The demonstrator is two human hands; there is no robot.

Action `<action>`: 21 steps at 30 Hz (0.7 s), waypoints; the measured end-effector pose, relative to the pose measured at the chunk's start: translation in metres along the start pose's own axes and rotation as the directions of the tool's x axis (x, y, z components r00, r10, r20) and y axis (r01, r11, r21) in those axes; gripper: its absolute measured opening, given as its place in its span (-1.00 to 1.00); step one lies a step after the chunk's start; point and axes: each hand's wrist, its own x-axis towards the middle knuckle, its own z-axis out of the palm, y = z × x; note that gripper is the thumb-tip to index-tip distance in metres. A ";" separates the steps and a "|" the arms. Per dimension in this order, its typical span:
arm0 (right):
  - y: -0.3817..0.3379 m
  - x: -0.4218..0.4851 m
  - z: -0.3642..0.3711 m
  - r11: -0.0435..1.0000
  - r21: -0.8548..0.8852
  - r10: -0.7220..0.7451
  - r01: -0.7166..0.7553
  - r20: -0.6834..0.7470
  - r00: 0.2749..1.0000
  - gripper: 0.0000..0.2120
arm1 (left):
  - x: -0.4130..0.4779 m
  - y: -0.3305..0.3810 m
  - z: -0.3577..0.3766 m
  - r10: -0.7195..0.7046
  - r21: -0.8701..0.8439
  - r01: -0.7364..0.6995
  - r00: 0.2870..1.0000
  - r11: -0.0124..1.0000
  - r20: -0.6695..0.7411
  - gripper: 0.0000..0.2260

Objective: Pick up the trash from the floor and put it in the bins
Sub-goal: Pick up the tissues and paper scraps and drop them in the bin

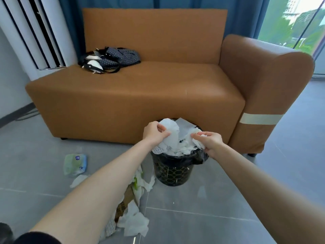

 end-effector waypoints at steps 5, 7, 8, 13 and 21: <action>0.000 0.040 0.016 0.998 0.062 0.035 -0.033 -0.033 0.999 -0.80 | 0.043 -0.007 0.031 -0.198 -0.270 0.158 0.972 0.950 -0.128 -0.82; -0.002 0.049 0.023 0.996 0.080 0.038 -0.035 -0.034 0.999 -0.80 | 0.056 -0.009 0.039 -0.216 -0.321 0.176 0.972 0.931 -0.092 -0.88; -0.003 0.055 0.026 0.994 0.097 0.042 -0.039 -0.029 0.999 -0.80 | 0.061 -0.010 0.043 -0.215 -0.313 0.186 0.975 0.931 -0.060 -0.89; -0.003 0.072 0.039 0.990 0.121 0.078 -0.074 -0.030 0.996 -0.63 | 0.069 -0.014 0.048 -0.172 -0.074 0.174 0.984 0.982 0.036 -0.75; -0.010 0.066 0.035 0.977 -0.209 -0.008 0.046 0.180 0.984 -0.54 | 0.054 -0.022 0.022 0.085 0.423 -0.091 0.996 0.902 0.032 -0.76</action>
